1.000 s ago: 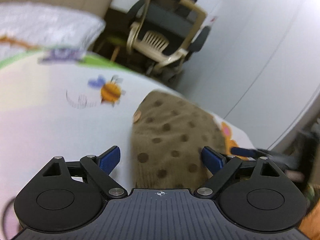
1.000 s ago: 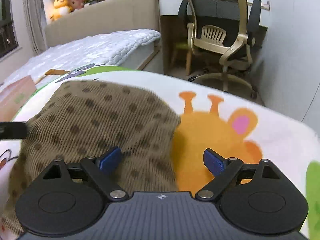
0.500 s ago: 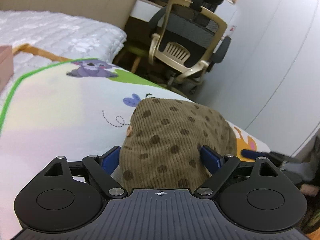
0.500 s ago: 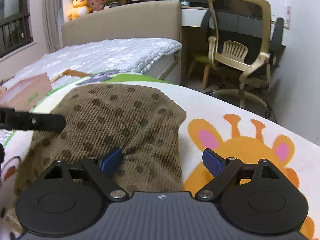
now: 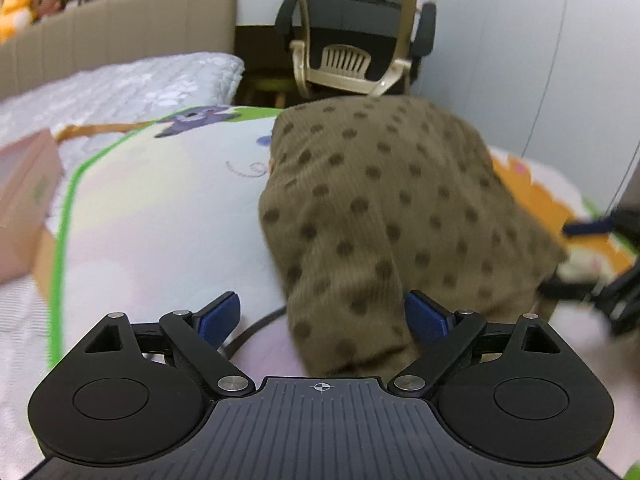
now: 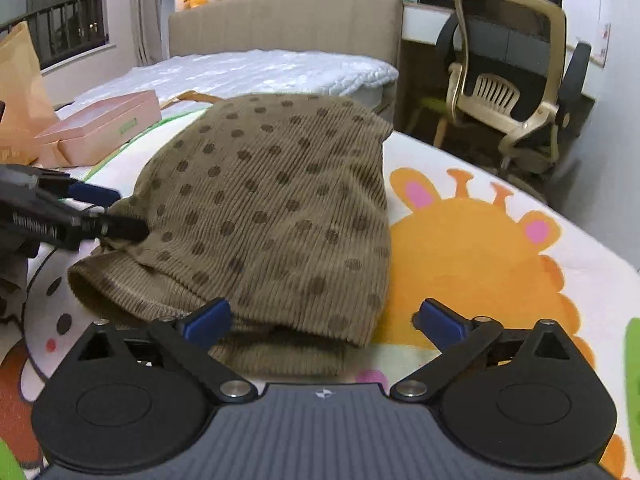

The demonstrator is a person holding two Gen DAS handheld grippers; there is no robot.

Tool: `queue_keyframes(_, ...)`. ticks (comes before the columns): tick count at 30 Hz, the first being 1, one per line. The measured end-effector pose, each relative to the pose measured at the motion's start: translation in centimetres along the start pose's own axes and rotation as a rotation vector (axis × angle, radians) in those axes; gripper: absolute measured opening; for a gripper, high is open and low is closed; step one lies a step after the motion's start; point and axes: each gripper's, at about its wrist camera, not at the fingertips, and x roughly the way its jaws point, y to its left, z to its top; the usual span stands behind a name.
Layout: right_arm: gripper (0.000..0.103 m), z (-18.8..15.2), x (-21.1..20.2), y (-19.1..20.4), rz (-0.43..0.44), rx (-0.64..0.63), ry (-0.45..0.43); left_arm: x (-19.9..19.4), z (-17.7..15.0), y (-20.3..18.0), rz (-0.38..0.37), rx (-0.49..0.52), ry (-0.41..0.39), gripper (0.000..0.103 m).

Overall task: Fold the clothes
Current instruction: 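Lower the dress bundle onto the mat and open both grippers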

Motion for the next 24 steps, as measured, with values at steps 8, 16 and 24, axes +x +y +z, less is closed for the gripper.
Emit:
queue_keyframes(8,0.103,-0.1,-0.5,-0.2,-0.079,-0.014,-0.053,-3.8,-1.8,-2.5,-0.088,0.055,-0.051,0.095)
queue_keyframes(16,0.103,-1.0,0.6,-1.5,-0.1,0.055,-0.013,-3.0,-3.5,-2.6,0.044,0.033,-0.027,0.097)
queue_keyframes(24,0.103,-6.0,-8.2,-0.8,-0.077,0.082,-0.096,-8.6,-7.4,-8.1,-0.044,-0.053,-0.034,0.101)
